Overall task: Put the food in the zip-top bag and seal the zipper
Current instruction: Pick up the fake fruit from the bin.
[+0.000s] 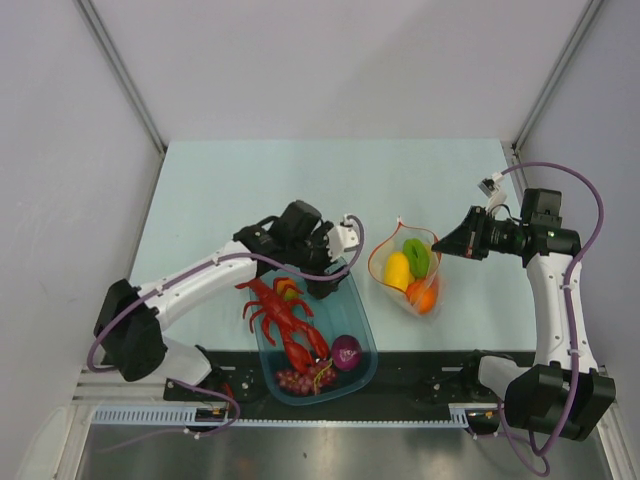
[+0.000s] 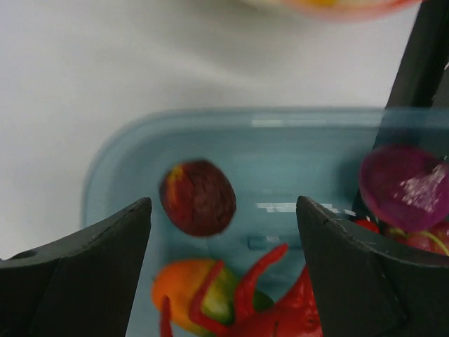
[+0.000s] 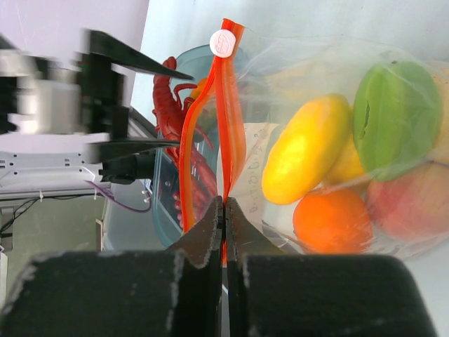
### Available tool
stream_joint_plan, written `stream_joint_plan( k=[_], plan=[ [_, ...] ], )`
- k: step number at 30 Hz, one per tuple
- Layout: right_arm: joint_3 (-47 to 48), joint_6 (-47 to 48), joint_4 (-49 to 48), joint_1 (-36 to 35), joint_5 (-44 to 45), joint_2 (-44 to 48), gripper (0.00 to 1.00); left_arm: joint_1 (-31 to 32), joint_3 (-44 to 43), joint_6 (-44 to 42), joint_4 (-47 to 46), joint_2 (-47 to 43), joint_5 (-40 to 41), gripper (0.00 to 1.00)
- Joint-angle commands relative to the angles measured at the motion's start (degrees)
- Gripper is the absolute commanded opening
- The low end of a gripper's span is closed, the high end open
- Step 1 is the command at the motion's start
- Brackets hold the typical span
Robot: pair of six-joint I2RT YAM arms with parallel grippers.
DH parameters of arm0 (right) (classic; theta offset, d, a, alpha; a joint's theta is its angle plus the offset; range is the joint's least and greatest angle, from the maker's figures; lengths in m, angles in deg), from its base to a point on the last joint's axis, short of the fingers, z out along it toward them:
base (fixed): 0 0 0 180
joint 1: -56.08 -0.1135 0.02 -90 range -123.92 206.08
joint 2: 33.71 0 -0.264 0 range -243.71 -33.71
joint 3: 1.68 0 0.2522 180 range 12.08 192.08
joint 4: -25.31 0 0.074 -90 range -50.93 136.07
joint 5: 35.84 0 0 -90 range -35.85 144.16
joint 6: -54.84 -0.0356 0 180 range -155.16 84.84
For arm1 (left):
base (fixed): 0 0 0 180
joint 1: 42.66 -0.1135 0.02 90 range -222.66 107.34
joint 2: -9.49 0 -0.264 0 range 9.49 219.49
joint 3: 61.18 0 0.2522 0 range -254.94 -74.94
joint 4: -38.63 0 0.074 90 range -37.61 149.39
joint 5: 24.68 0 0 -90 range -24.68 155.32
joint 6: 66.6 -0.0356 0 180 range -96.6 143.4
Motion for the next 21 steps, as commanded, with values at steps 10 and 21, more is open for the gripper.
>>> stream_joint_plan(
  k=[10,21],
  plan=[
    [-0.87,0.77,-0.39,0.27,-0.26,0.49,0.00,-0.01,5.59,12.32,-6.42,10.41,15.92,0.90],
    [-0.69,1.04,-0.04,0.27,0.36,0.14,0.00,-0.01,4.62,11.01,-5.28,10.26,10.30,0.51]
  ],
)
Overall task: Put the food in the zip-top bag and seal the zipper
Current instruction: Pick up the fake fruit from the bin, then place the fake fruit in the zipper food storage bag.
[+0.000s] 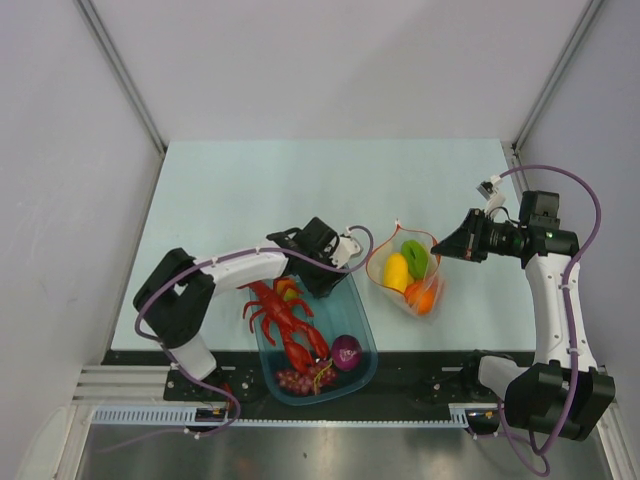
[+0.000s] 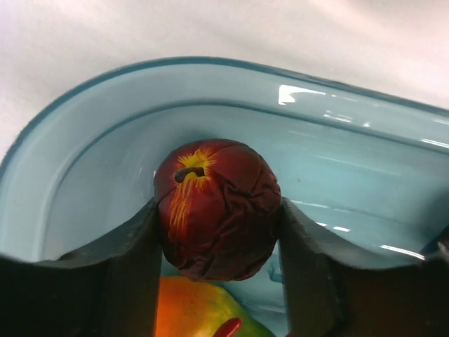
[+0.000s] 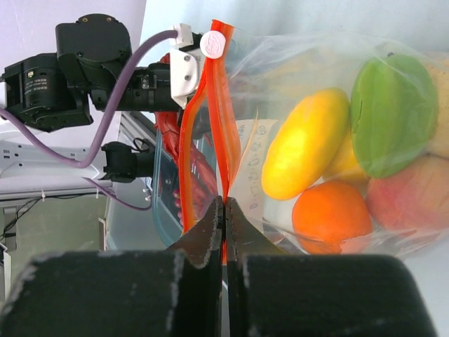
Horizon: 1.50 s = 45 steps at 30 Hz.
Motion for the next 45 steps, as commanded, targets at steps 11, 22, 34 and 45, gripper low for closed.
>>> stream_joint_plan(
  k=[11,22,34,45],
  plan=[
    [0.53,1.15,-0.35,0.16,-0.19,-0.39,0.00,1.56,-13.85,4.49,-3.80,-22.03,-19.15,0.42],
    [0.79,0.80,0.27,0.51,-1.50,0.32,0.00,7.90,-27.84,4.85,-6.08,-4.45,-19.67,0.43],
    [0.35,1.15,0.09,1.74,-3.88,-0.21,0.00,1.93,-28.13,7.31,-5.04,-6.87,-27.47,1.00],
    [-0.35,1.06,-1.13,2.01,-4.32,-1.53,0.00,4.37,5.45,-26.53,11.59,-30.90,-24.96,0.98]
  ],
)
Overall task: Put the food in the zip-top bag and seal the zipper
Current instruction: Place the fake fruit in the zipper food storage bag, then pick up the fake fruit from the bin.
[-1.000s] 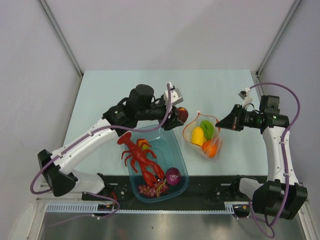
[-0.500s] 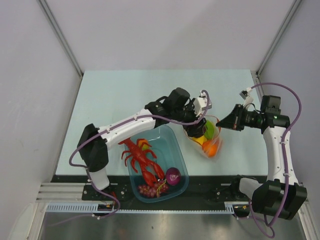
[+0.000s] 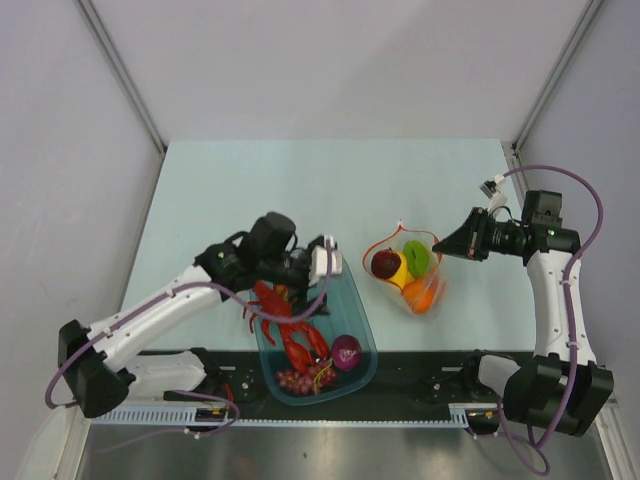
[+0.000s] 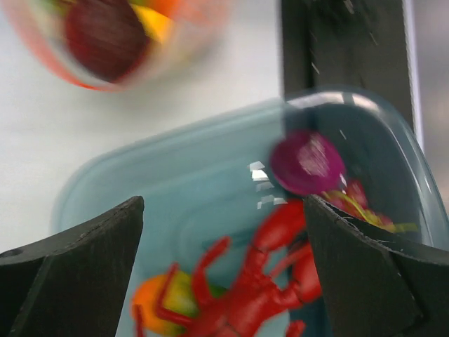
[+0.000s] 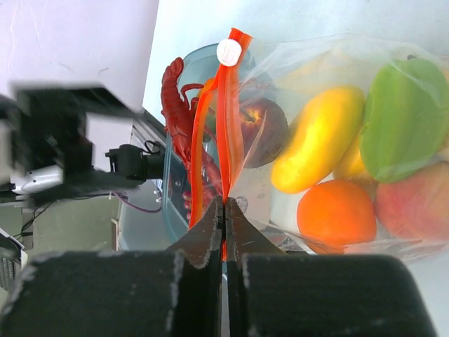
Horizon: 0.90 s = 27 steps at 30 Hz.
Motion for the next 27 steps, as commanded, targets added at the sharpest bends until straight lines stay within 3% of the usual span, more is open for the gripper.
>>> stream_joint_plan(
  k=[1,13,27],
  plan=[
    [-0.44,1.04,-1.27,0.26,-1.59,-0.37,0.00,6.53,9.75,-11.28,2.78,-3.03,2.69,0.98],
    [-1.23,0.60,-1.53,-1.06,0.70,1.56,0.00,18.85,13.63,-7.57,-6.89,10.23,9.99,1.00],
    [-3.34,0.51,-1.45,-2.20,1.58,3.14,0.00,22.29,10.38,-6.35,-9.19,18.41,6.84,1.00]
  ],
)
